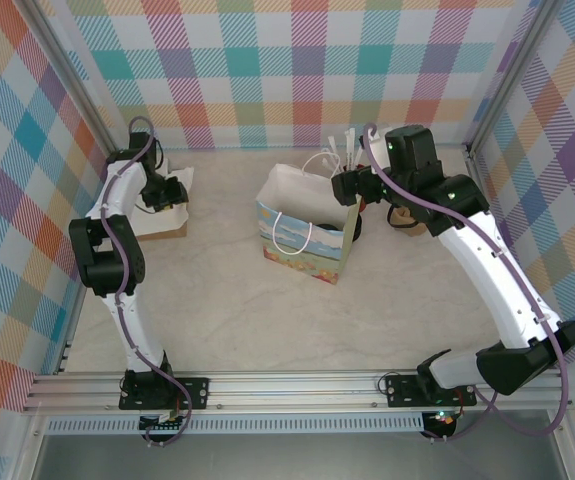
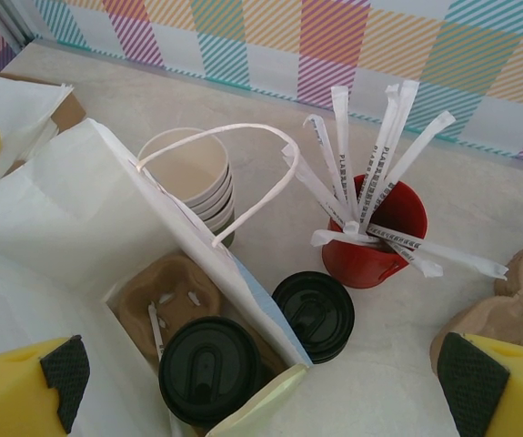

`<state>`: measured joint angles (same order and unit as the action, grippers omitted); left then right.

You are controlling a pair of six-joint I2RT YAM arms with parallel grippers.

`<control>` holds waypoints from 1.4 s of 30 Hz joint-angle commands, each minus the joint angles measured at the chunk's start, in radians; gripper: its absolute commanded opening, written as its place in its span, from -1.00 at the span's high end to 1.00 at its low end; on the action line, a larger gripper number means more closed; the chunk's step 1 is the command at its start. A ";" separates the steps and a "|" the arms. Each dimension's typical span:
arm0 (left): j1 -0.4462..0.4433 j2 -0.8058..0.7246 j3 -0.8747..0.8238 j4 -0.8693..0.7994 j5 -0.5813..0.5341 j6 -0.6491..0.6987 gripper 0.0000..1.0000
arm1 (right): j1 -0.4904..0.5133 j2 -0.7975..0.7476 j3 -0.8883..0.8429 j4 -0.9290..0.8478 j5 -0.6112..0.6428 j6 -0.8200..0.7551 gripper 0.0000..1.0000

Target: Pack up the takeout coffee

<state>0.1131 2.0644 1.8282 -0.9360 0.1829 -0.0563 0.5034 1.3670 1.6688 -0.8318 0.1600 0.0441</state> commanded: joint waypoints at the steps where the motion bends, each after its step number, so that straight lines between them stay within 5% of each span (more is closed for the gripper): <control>1: 0.025 -0.013 -0.011 0.013 0.067 0.002 0.11 | -0.006 0.009 -0.006 0.000 -0.014 0.008 -1.00; 5: 0.031 -0.058 -0.053 0.057 0.121 -0.012 -0.10 | -0.006 0.011 -0.006 -0.001 -0.013 0.008 -1.00; 14: 0.029 -0.088 -0.122 0.066 0.099 0.003 -0.16 | -0.007 0.021 -0.007 0.002 -0.016 0.005 -1.00; 28: -0.099 -0.005 -0.035 0.004 -0.180 0.068 -0.49 | -0.007 0.037 0.012 -0.005 -0.020 0.008 -1.00; 42: -0.122 0.097 0.093 -0.040 -0.240 0.056 -0.42 | -0.008 0.037 0.011 -0.007 -0.019 0.007 -1.00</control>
<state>-0.0044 2.1399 1.8824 -0.9405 -0.0448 -0.0032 0.5030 1.3998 1.6642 -0.8322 0.1528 0.0441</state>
